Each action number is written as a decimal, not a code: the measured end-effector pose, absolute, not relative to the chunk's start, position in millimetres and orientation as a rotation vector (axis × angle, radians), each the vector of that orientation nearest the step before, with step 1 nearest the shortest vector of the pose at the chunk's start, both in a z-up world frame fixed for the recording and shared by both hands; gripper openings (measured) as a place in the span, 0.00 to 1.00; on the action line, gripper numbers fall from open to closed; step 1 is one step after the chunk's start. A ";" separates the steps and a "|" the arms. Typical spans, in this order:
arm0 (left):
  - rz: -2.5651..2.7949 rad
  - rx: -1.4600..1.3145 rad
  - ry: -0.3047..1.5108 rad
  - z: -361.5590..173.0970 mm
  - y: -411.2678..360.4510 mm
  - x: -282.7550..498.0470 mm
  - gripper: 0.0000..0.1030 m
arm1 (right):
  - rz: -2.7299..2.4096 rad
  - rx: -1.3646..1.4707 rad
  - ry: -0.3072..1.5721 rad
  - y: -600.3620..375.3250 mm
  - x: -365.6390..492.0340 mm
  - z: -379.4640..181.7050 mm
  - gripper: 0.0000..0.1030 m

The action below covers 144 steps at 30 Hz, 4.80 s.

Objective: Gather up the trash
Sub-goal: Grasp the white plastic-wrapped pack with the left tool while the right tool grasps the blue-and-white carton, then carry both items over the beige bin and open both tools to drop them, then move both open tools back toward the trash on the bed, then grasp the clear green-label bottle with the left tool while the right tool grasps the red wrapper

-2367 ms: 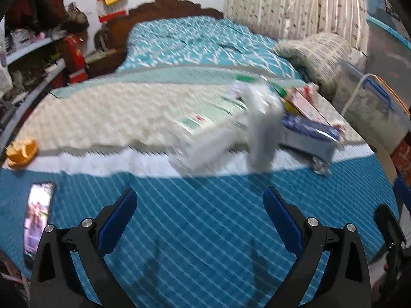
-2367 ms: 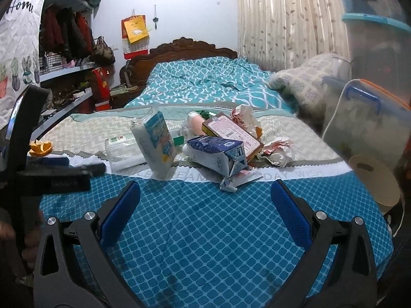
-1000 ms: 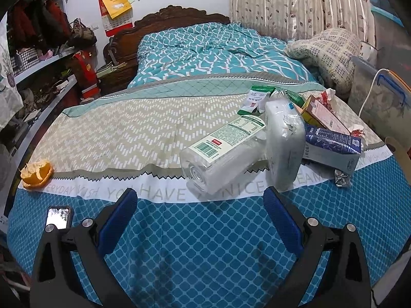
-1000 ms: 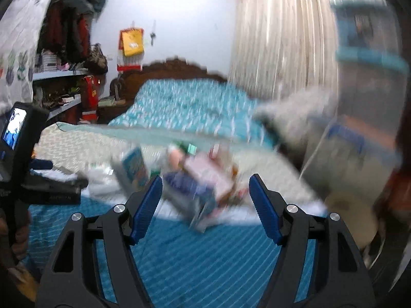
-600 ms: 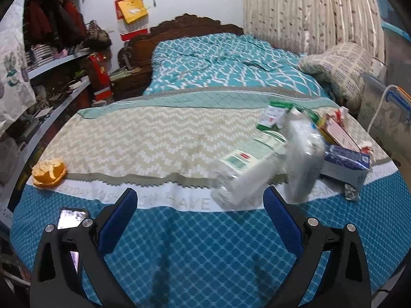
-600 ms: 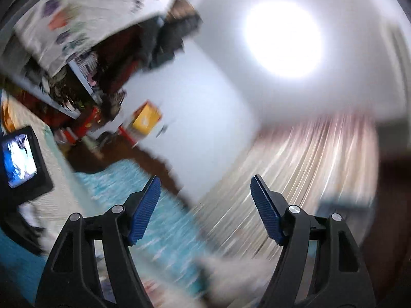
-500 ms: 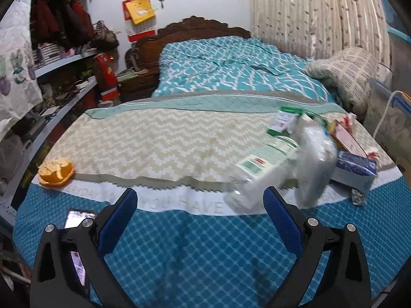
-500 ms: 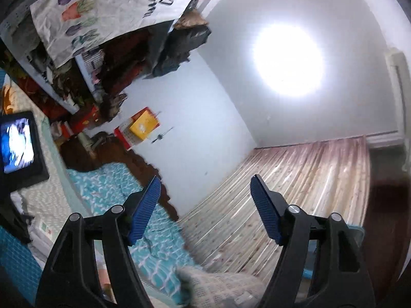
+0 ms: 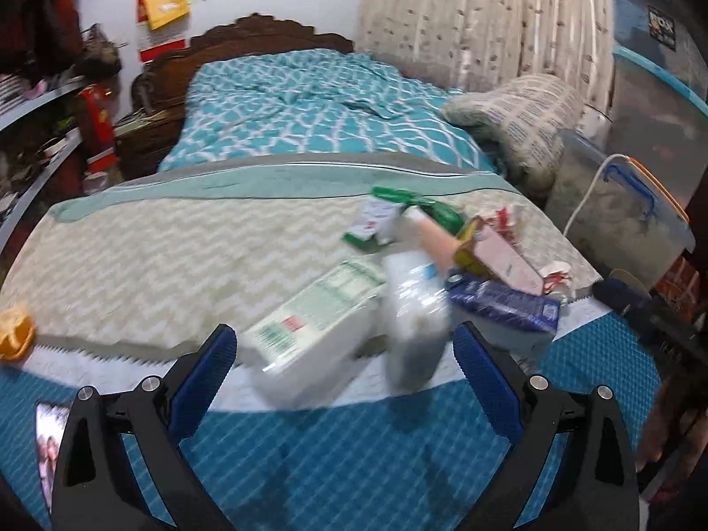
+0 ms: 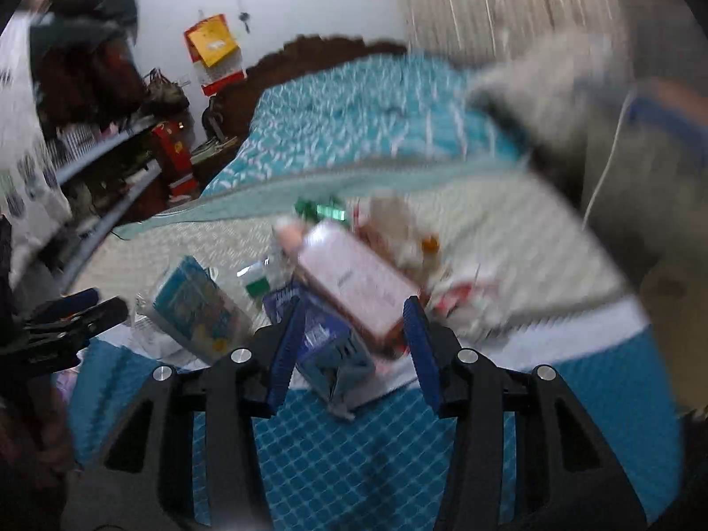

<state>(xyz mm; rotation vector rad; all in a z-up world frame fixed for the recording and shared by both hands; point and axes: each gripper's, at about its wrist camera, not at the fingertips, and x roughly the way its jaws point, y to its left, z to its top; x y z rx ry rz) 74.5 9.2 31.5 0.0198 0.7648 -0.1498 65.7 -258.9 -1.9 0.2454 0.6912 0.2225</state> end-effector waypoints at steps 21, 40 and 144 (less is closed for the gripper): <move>-0.355 -0.061 0.841 32.0 -15.5 78.7 0.28 | 0.451 0.222 0.689 -231.4 52.0 -25.2 0.55; -0.826 0.073 0.896 43.6 -268.1 103.5 0.28 | -0.124 0.455 0.413 -484.0 -52.8 9.2 0.51; -0.146 0.240 0.894 -27.4 11.2 142.6 0.92 | 0.220 0.334 0.807 -242.9 61.1 -61.1 0.71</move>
